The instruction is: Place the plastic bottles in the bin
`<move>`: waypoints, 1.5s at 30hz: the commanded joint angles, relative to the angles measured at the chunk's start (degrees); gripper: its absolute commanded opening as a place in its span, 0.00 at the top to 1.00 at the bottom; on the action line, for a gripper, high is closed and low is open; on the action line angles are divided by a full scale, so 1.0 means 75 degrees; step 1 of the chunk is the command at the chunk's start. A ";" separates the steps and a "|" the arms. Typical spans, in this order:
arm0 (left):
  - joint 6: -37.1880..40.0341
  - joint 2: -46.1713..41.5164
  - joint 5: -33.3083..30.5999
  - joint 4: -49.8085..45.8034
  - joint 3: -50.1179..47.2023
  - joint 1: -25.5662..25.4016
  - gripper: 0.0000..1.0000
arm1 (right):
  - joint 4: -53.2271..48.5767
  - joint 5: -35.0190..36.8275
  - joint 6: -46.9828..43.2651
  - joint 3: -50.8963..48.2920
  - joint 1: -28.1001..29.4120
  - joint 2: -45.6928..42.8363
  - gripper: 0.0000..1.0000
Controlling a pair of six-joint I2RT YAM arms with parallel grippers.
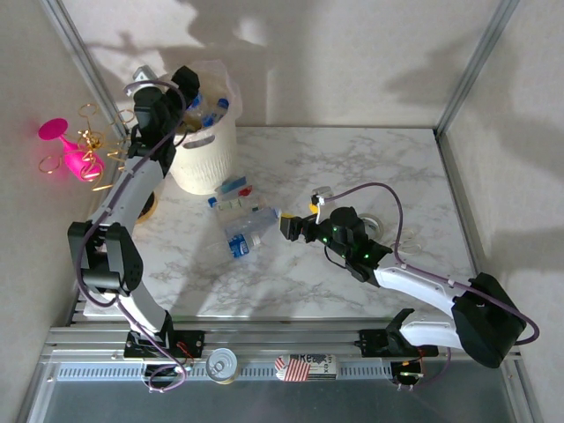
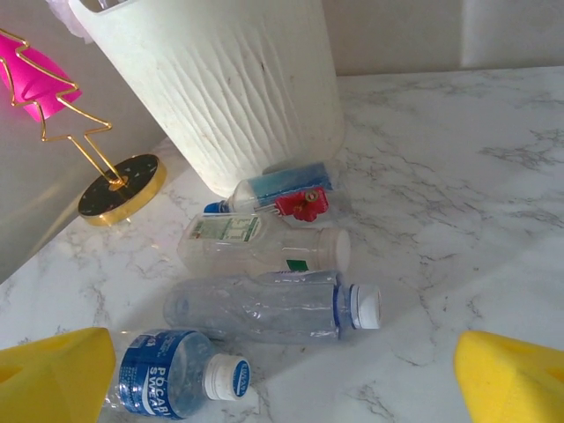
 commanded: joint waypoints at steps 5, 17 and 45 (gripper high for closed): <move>0.0216 -0.0339 0.0089 -0.0221 0.0275 0.0028 0.00 | -0.0010 0.0031 0.0068 -0.0040 -0.0030 -0.0084 0.01; 0.0409 -0.2564 0.0210 0.0265 -0.1437 -0.0051 0.00 | -0.0024 -0.0186 -0.0002 0.0269 -0.0029 0.0396 0.01; 0.0846 -0.4487 0.0639 -0.2018 -0.7056 -0.2219 0.00 | -0.1095 -0.0155 0.0585 0.1477 -0.0022 0.1805 0.01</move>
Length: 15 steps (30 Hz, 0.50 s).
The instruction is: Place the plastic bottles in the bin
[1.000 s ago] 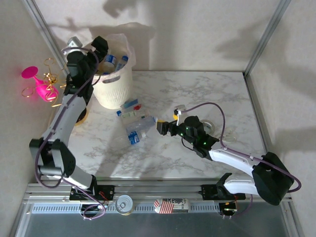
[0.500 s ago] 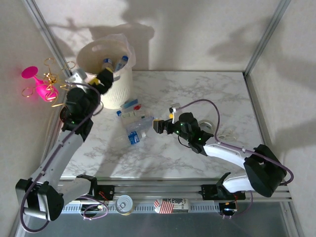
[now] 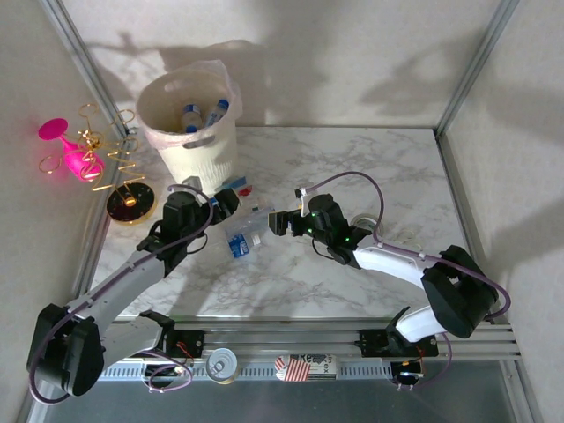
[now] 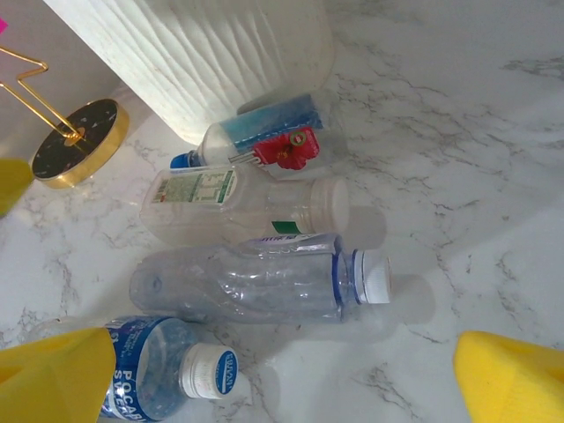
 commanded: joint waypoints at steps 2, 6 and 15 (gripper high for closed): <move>0.0428 0.0328 -0.0071 -0.0937 -0.0098 -0.0207 0.00 | -0.0152 0.0038 0.0153 0.0172 -0.0020 0.0069 0.01; 0.0441 0.0648 -0.0244 -0.1093 -0.0238 -0.0488 0.00 | -0.0214 0.0067 0.0130 0.0237 -0.0020 0.0092 0.01; 0.0552 0.0933 -0.0475 -0.1956 -0.0210 -0.1131 0.00 | -0.0178 0.0152 0.0056 0.0159 -0.0020 0.0012 0.01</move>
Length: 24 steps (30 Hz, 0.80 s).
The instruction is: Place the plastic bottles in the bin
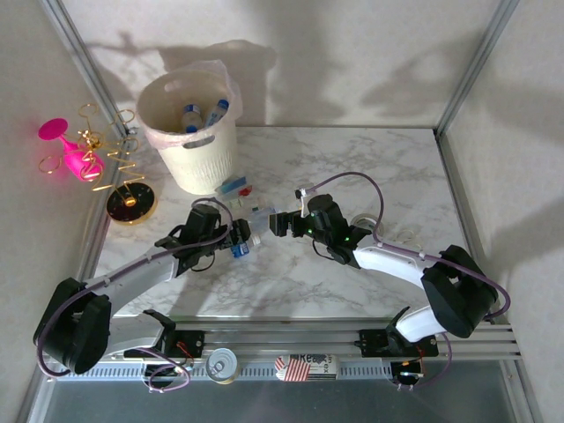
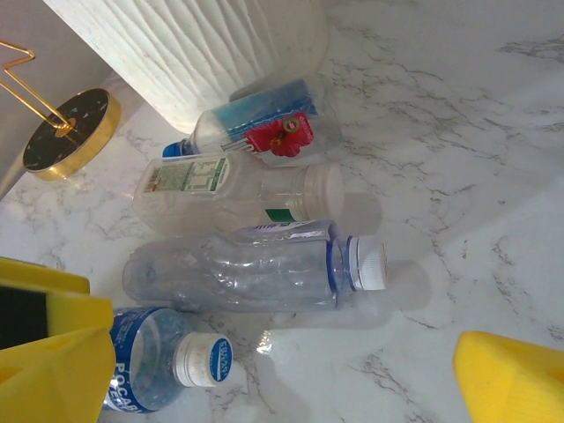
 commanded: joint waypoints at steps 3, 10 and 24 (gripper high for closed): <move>0.0171 0.0007 -0.0309 -0.0877 0.0057 -0.0442 0.00 | 0.0060 0.0132 0.0018 0.0091 -0.0025 -0.0004 0.01; -0.0052 0.0056 -0.0409 -0.1376 0.0092 -0.1162 0.00 | 0.0049 0.0247 -0.0038 0.0015 -0.0020 -0.0080 0.01; 0.0437 0.0985 -0.0743 -0.1312 0.0394 -0.1694 0.13 | 0.0037 0.0389 -0.0041 -0.0132 -0.0020 -0.0237 0.01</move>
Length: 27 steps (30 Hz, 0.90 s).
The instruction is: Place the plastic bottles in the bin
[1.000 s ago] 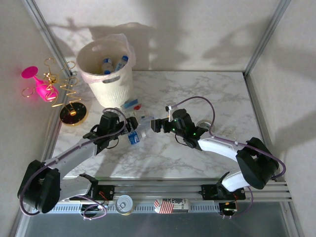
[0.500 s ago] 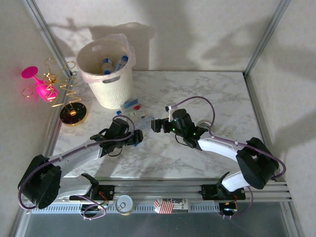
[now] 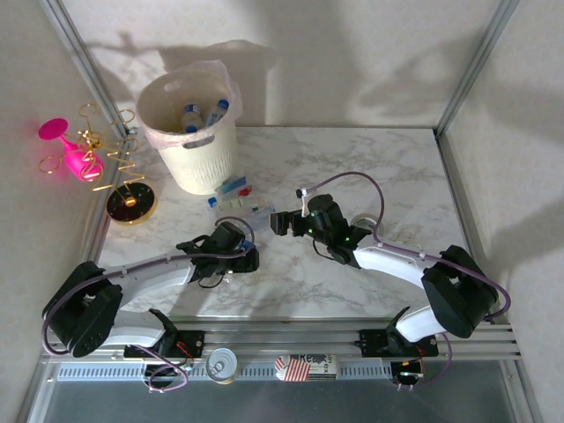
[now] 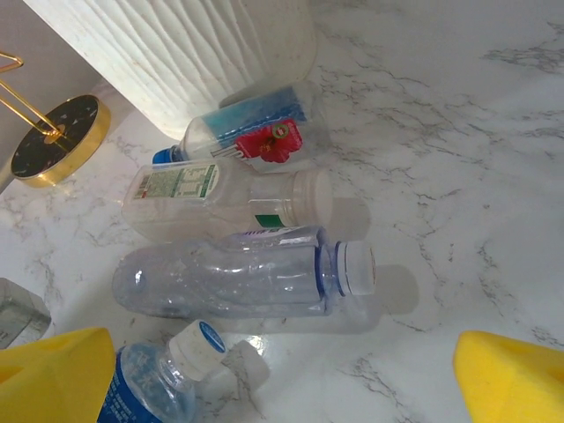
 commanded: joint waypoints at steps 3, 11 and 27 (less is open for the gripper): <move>0.0395 0.0370 -0.0187 -0.0003 0.0380 -0.0204 0.20 | 0.0034 0.0223 -0.0037 -0.0161 -0.0020 -0.0256 0.01; 0.0532 0.0510 -0.0128 0.0083 0.0505 -0.0403 0.41 | 0.0010 0.0321 -0.0049 -0.0222 -0.0020 -0.0341 0.01; 0.0410 -0.0417 0.0288 0.0409 0.1832 -0.0419 0.51 | 0.0144 0.0446 -0.0085 -0.0554 -0.0286 -0.0876 0.01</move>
